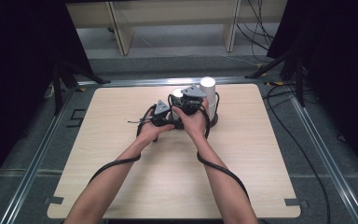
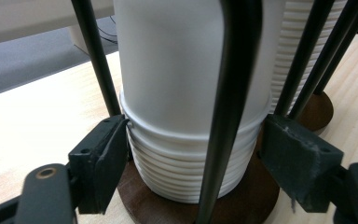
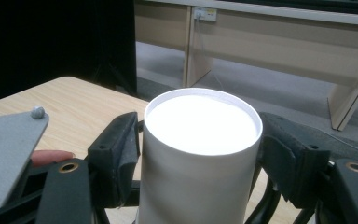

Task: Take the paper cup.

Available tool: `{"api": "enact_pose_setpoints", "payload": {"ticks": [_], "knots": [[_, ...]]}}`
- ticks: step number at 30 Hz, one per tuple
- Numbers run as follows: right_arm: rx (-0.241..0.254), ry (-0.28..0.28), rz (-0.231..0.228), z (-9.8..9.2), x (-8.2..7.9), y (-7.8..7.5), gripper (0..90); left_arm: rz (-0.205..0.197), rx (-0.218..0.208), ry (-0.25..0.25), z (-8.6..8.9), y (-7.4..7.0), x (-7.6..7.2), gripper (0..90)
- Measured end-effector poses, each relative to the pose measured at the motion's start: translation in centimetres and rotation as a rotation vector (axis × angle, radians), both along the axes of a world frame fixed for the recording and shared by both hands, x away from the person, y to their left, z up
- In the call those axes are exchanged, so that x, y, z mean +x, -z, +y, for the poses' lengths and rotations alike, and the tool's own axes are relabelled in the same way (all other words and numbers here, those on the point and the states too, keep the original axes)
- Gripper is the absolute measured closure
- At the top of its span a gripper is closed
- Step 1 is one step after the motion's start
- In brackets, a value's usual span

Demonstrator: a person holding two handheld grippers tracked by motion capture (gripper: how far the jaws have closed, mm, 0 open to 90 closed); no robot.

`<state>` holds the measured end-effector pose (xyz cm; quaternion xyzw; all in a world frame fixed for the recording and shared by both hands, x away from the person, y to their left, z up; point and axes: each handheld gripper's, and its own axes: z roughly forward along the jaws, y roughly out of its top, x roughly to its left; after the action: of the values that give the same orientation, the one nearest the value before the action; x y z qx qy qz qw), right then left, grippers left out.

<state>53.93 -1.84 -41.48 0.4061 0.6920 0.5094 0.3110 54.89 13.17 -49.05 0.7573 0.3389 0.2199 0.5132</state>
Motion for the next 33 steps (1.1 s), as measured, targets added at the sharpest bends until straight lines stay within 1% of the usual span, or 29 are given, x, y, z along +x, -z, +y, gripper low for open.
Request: {"api": "enact_pose_setpoints", "payload": {"ticks": [1, 2, 5, 7, 9, 10, 11, 12, 16, 19, 20, 21, 22, 23, 24, 25, 26, 27, 28, 29, 30, 31, 32, 33], "knots": [[0.010, -0.003, -0.007, 0.1, 0.1, 0.1, 31.8, 0.001, -0.004, 0.000, 0.0, 0.0, 0.1, 22.1], [-0.007, 0.003, -0.007, 0.0, 0.1, 0.0, 32.0, 0.003, -0.009, 0.001, -0.1, 0.0, 0.1, 21.9], [-0.009, 0.005, 0.000, 0.1, 0.1, 0.1, 32.4, 0.008, -0.002, -0.004, -0.1, 0.0, 0.2, 21.6], [-0.006, 0.007, -0.001, 0.1, 0.2, 0.1, 32.5, 0.008, -0.002, -0.005, -0.1, 0.0, 0.2, 21.5], [0.004, 0.009, 0.009, 0.2, 0.2, 0.1, 32.8, 0.006, 0.001, -0.004, -0.1, -0.1, 0.2, 21.7], [0.005, 0.001, -0.007, 0.3, 0.3, 0.2, 33.2, 0.005, 0.001, -0.002, -0.1, -0.1, 0.2, 21.8], [-0.006, 0.009, -0.010, 0.2, 0.2, 0.1, 33.4, 0.000, -0.008, 0.003, -0.1, -0.1, 0.3, 21.9], [-0.008, 0.009, -0.018, 0.1, 0.3, 0.1, 33.5, 0.000, -0.008, 0.003, -0.1, -0.1, 0.3, 22.0], [0.007, 0.016, -0.013, 0.3, 0.1, 0.1, 34.0, 0.000, -0.005, 0.001, -0.1, -0.1, 0.2, 22.0], [0.009, 0.011, -0.016, 0.2, 0.1, 0.1, 34.3, -0.001, -0.007, 0.000, -0.1, -0.1, 0.2, 22.0], [0.016, 0.002, -0.019, 0.2, 0.1, 0.1, 34.4, -0.002, -0.002, -0.001, -0.1, -0.2, 0.2, 22.0], [-0.007, 0.007, -0.052, 0.1, 0.1, 0.0, 34.7, -0.002, -0.003, 0.000, -0.1, -0.2, 0.2, 22.0], [-0.007, 0.007, -0.052, 0.1, 0.1, 0.0, 34.7, -0.002, -0.003, 0.000, -0.1, -0.2, 0.2, 22.0], [0.005, -0.004, -0.045, 0.1, 0.1, -0.1, 34.7, -0.005, -0.004, -0.001, -0.2, -0.1, 0.2, 22.0], [0.025, 0.004, -0.034, 0.2, -0.1, -0.3, 34.9, -0.006, -0.005, 0.000, -0.2, -0.1, 0.2, 22.0], [0.025, 0.004, -0.034, 0.2, -0.1, -0.3, 34.9, -0.006, -0.005, 0.000, -0.2, -0.1, 0.2, 22.0], [0.011, 0.010, -0.055, 0.1, 0.0, -0.4, 34.9, -0.006, -0.006, -0.001, -0.2, -0.1, 0.2, 22.0], [0.011, 0.007, -0.065, 0.1, 0.0, -0.6, 35.0, -0.007, -0.003, -0.005, -0.2, -0.1, 0.2, 22.0], [0.011, 0.007, -0.065, 0.1, 0.0, -0.6, 35.0, -0.007, -0.003, -0.005, -0.2, -0.1, 0.2, 22.0], [0.022, -0.001, -0.061, 0.1, 0.0, -0.7, 35.1, -0.007, -0.003, -0.005, -0.2, -0.1, 0.2, 22.0], [0.028, 0.006, -0.038, 0.1, -0.3, -0.9, 35.1, -0.008, 0.000, -0.004, -0.2, -0.1, 0.2, 22.0], [0.029, 0.002, -0.069, 0.1, -0.3, -1.3, 35.2, -0.009, 0.001, -0.003, -0.2, -0.1, 0.2, 21.9], [0.034, -0.001, -0.069, 0.1, -0.3, -1.5, 35.2, -0.010, 0.000, -0.005, -0.3, -0.2, 0.2, 21.9], [0.023, 0.007, -0.079, 0.0, -0.4, -1.8, 35.2, -0.011, 0.000, -0.007, -0.3, -0.2, 0.1, 21.9]]}}
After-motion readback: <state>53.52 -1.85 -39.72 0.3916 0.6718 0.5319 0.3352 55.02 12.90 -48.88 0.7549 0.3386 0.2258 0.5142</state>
